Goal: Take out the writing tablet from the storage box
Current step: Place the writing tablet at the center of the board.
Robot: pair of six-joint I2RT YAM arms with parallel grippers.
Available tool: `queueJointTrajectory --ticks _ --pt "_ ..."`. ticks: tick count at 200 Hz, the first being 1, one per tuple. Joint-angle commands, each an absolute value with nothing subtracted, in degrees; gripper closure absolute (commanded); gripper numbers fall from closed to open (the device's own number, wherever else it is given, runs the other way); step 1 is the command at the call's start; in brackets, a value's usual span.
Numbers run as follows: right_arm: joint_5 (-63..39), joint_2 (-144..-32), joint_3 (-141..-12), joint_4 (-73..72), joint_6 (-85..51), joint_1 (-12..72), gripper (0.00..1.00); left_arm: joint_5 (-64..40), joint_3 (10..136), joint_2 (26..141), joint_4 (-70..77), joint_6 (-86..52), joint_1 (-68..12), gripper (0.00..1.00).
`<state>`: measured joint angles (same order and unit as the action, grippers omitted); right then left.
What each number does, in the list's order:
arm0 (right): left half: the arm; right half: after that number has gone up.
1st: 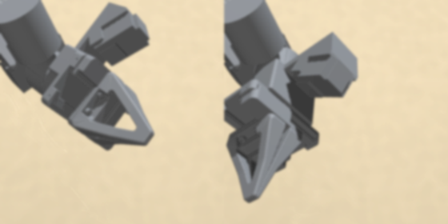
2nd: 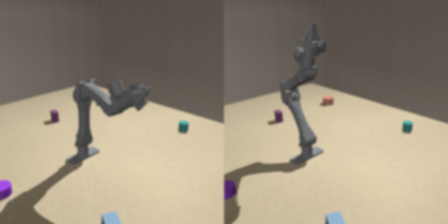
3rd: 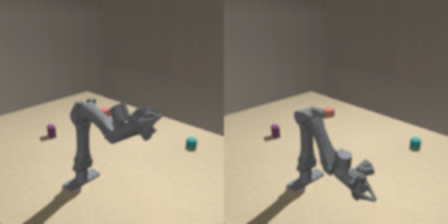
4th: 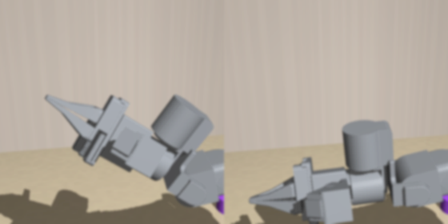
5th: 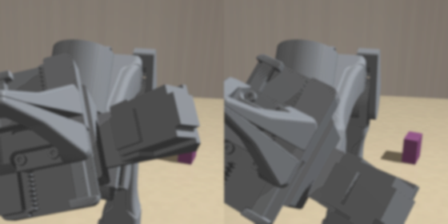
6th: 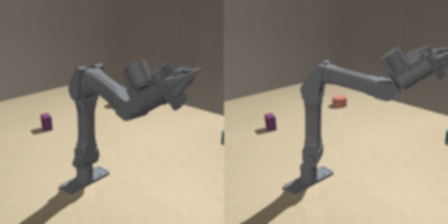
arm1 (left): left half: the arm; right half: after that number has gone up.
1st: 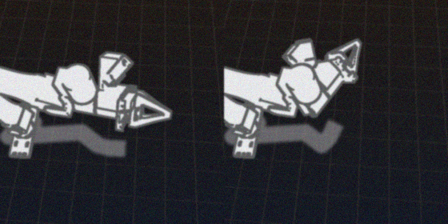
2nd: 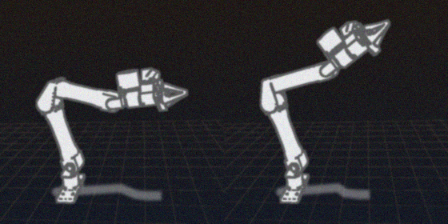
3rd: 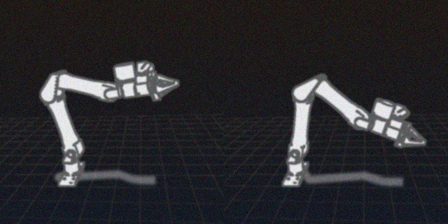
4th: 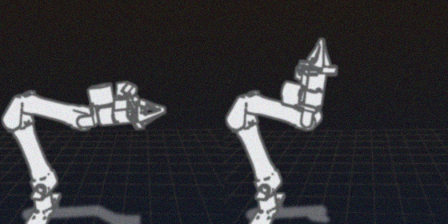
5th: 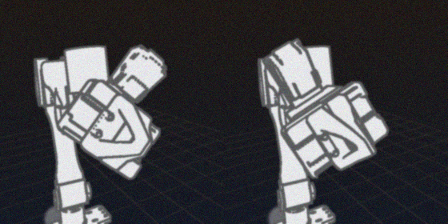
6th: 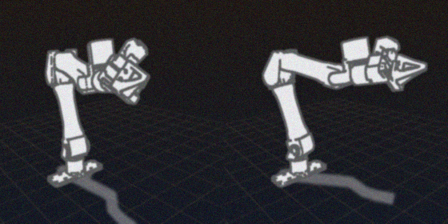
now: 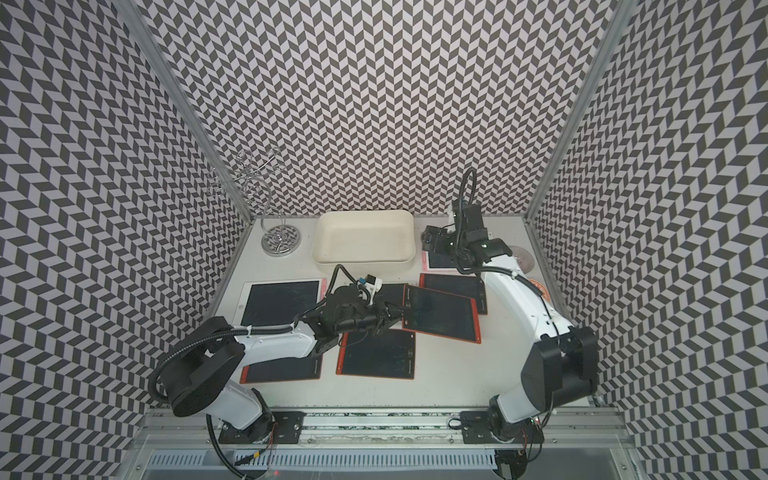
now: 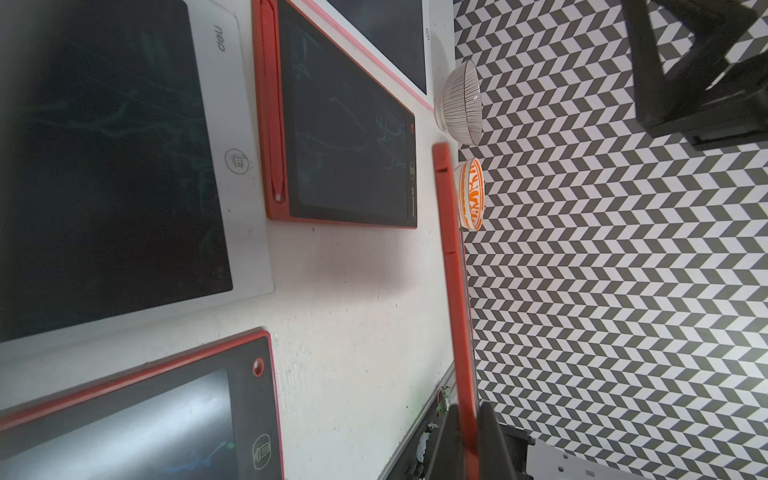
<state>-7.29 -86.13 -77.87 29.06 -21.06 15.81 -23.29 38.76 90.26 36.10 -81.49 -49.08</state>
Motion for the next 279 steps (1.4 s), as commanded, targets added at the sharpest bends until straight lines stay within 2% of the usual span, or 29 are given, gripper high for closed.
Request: queueJointTrajectory --ticks 1,68,166,227,248,279 --pt "-8.17 -83.23 -76.7 25.09 -21.14 15.47 0.0 -18.29 39.62 91.87 42.64 -83.4 -51.13 1.0" --pt "-5.81 -81.34 -73.8 24.43 -21.1 15.47 0.01 -14.59 40.83 101.6 52.14 -86.65 -57.24 1.0" --pt "-6.33 -81.04 -71.49 21.96 -20.81 15.33 0.01 -11.75 48.25 112.45 52.2 -86.82 -61.89 1.0" --pt "-6.37 -81.04 -70.67 21.52 -20.72 15.05 0.01 -11.94 50.45 114.68 48.99 -86.39 -62.71 1.0" --pt "-6.45 -81.18 -70.47 21.44 -20.69 14.86 0.0 -11.85 50.89 114.31 46.01 -86.07 -62.75 0.87" --pt "-6.68 -81.27 -70.23 21.27 -20.57 14.81 0.01 -11.3 51.49 113.14 41.57 -84.79 -62.76 0.81"
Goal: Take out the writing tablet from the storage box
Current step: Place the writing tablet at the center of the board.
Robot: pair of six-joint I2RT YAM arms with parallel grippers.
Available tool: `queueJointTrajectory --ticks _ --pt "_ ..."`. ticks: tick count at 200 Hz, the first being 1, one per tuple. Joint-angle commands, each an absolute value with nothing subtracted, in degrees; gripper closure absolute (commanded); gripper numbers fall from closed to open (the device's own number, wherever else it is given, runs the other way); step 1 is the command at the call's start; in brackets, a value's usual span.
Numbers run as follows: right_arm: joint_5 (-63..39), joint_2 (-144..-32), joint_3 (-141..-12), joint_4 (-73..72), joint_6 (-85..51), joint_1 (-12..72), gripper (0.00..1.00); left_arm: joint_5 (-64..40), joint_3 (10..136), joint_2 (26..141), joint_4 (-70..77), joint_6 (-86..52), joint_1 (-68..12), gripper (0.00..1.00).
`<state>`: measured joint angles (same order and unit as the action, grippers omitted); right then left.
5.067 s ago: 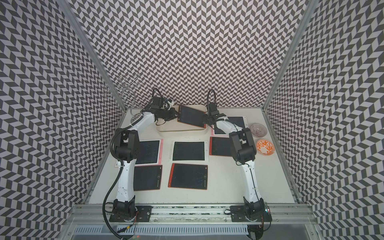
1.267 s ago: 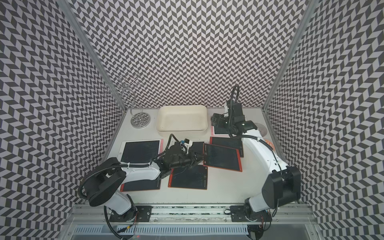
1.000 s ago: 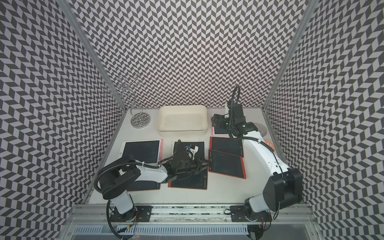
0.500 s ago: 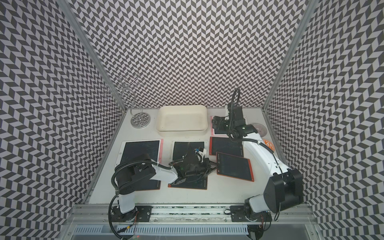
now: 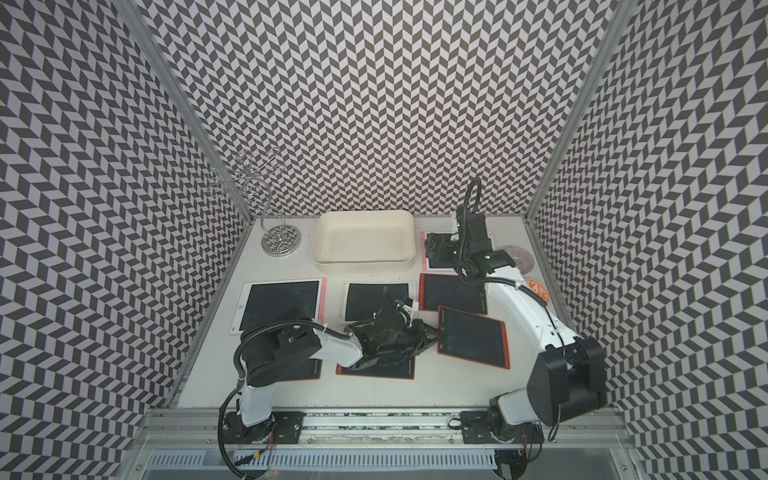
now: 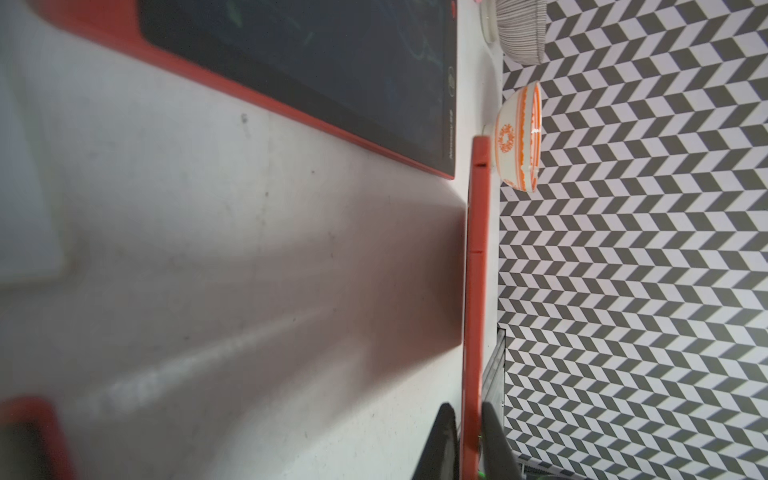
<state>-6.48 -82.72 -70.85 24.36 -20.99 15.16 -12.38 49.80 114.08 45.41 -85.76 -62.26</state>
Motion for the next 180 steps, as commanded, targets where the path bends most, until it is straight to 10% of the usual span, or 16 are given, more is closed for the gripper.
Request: queueJointTrajectory --ticks 1,116,180 --pt "-6.72 -81.29 -70.23 21.18 -20.53 14.79 0.01 -11.27 51.5 113.08 41.4 -84.76 -62.71 0.8" --pt "-5.72 -82.13 -70.46 20.9 -20.45 14.6 0.01 -10.43 55.19 109.54 28.76 -79.62 -62.66 0.58" --pt "-4.72 -82.29 -71.26 20.73 -20.36 14.59 0.01 -9.64 55.86 106.84 21.86 -75.98 -61.7 0.12"
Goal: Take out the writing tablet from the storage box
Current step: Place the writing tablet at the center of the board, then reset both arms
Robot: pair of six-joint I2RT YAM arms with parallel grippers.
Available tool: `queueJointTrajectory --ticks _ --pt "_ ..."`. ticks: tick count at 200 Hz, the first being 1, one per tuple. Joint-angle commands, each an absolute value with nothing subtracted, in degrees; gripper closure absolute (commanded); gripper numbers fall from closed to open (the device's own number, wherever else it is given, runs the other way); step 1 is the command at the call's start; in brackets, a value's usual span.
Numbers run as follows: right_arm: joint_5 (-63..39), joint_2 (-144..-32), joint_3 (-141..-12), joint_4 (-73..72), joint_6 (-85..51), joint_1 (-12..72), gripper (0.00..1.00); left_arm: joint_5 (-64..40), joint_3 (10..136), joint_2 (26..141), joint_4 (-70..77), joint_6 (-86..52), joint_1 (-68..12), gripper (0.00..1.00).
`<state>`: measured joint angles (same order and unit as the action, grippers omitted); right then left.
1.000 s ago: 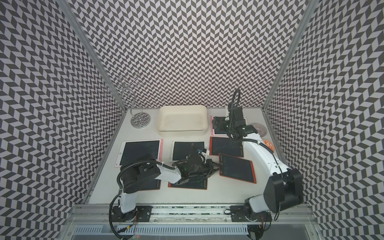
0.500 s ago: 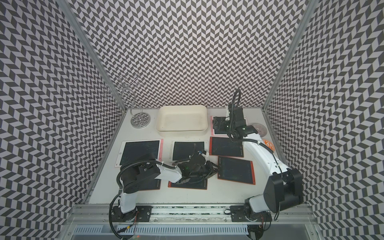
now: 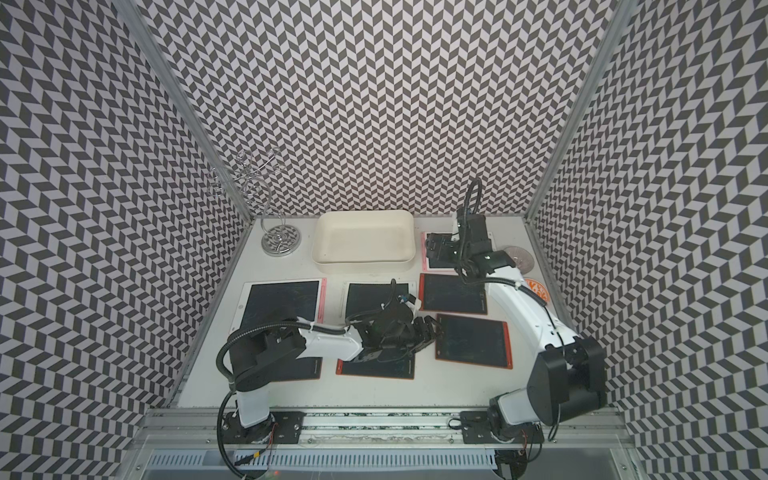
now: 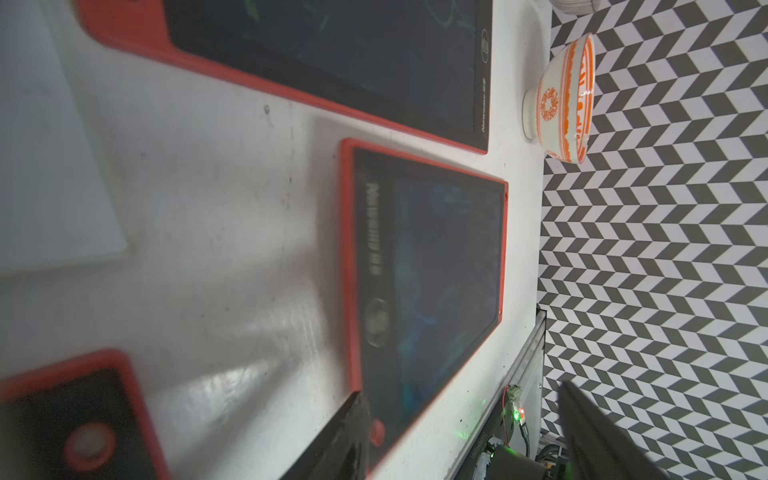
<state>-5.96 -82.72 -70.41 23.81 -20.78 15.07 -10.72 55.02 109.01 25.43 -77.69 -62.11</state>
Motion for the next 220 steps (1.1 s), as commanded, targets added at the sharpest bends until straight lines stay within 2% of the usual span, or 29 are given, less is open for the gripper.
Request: queueJointTrajectory --ticks 1,16,62,100,115,174,220 --pt "-4.69 -82.28 -71.27 20.74 -20.33 14.59 0.01 -9.65 55.92 106.77 21.74 -75.87 -61.66 0.11" --pt "-4.07 -81.91 -71.14 20.57 -20.3 14.59 0.01 -9.11 56.5 105.28 18.88 -74.07 -61.31 0.01" --pt "-0.54 -79.04 -69.4 16.69 -20.84 14.59 0.01 -4.25 56.45 96.96 13.49 -66.31 -59.34 0.01" --pt "1.92 -77.4 -65.88 12.87 -24.02 12.76 0.01 1.14 54.17 87.04 13.45 -51.48 -56.12 0.01" --pt "1.07 -77.02 -64.08 9.67 -22.82 12.56 0.0 1.98 51.37 82.68 14.27 -47.55 -53.31 0.01" --pt "10.45 -76.55 -58.81 1.82 -19.17 12.48 0.01 2.94 44.46 66.27 9.72 -32.92 -36.72 0.01" --pt "14.03 -76.84 -54.06 -4.01 -14.14 12.13 0.01 13.72 39.79 56.89 9.09 -22.85 -30.48 0.01"
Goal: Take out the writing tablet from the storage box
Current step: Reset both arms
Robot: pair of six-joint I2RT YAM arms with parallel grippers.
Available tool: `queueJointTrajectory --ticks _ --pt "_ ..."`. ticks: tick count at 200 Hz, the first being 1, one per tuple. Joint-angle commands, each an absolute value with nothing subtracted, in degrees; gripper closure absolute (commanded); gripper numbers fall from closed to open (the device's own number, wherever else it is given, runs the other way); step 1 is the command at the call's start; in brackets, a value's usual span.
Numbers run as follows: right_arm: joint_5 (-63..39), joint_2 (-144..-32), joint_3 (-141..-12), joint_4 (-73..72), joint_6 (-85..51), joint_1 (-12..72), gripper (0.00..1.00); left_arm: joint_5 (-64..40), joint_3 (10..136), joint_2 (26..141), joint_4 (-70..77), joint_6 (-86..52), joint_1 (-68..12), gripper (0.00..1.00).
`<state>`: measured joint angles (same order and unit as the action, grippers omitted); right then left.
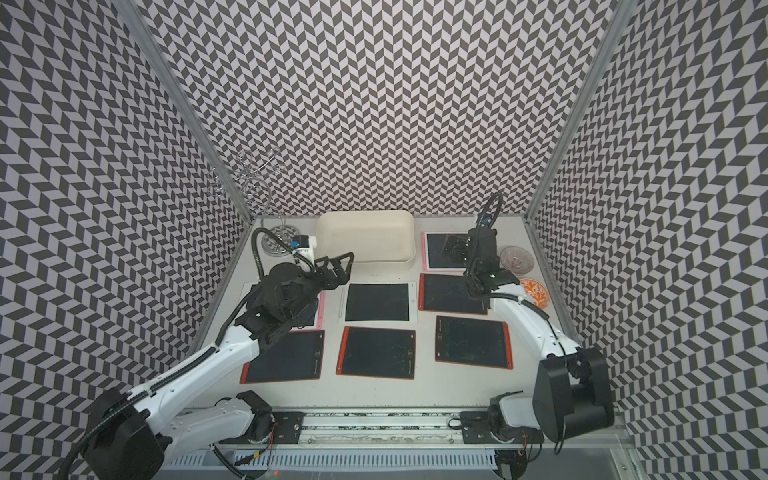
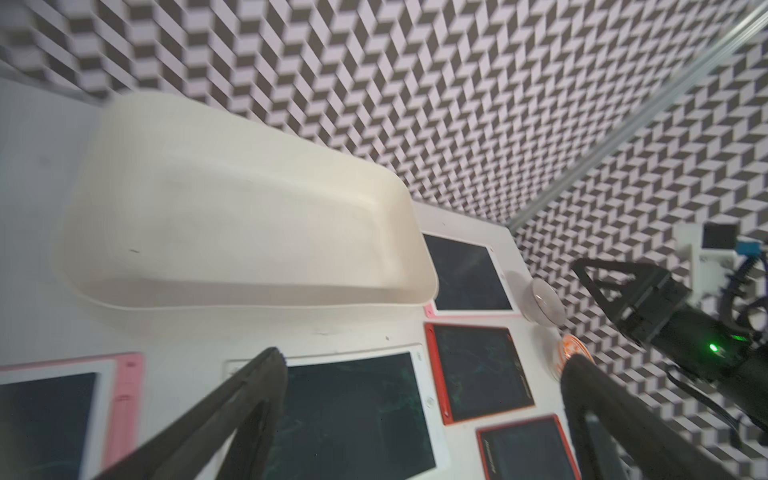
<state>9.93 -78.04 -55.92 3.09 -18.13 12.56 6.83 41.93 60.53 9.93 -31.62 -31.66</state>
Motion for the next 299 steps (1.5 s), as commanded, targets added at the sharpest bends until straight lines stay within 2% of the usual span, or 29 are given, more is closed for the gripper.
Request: queueJointTrajectory --ticks 1,24,58,90,113,134,161,210,238,264,299 --pt "14.22 -76.83 -53.97 -4.11 -14.06 12.13 0.01 13.8 39.76 56.75 9.12 -21.97 -30.4 0.01" --pt "15.78 -76.46 -51.77 -6.61 -12.62 11.37 0.01 20.62 37.73 53.95 9.73 -16.74 -29.65 0.01" --pt "15.11 -76.11 -48.72 -10.77 -9.31 10.29 0.01 27.17 28.11 49.13 22.27 -9.18 -28.35 0.01" --pt "13.89 -75.82 -45.38 -14.46 -8.71 8.96 0.01 26.7 27.4 49.09 20.74 -8.83 -24.17 0.01" --pt "13.93 -75.35 -42.15 -18.84 -10.16 7.71 0.01 25.99 22.69 49.54 28.5 -0.37 -22.79 0.01" --pt "10.62 -74.87 -39.62 -22.33 -10.66 5.9 0.01 26.93 18.17 50.25 34.88 -0.32 -20.31 0.01" --pt "8.85 -75.2 -36.92 -26.48 -8.52 5.2 0.0 19.88 14.41 51.17 40.18 -0.31 -15.3 0.01" --pt "6.18 -78.16 -34.19 -31.56 -9.31 3.11 0.01 19.78 9.87 63.52 54.7 2.1 -11.85 0.01" --pt "5.71 -77.91 -29.98 -38.72 -8.58 2.28 0.01 20.75 7.22 73.92 72.01 4.6 -11.44 0.01" --pt "4.23 -77.79 -26.36 -44.99 -8.21 1.5 0.01 20.48 6.64 81.73 81.36 6.31 -11.08 0.01" --pt "1.58 -78.13 -25.97 -46.05 -7.05 0.49 0.01 18.58 5.32 87.89 91.19 6.85 -10.05 0.01"
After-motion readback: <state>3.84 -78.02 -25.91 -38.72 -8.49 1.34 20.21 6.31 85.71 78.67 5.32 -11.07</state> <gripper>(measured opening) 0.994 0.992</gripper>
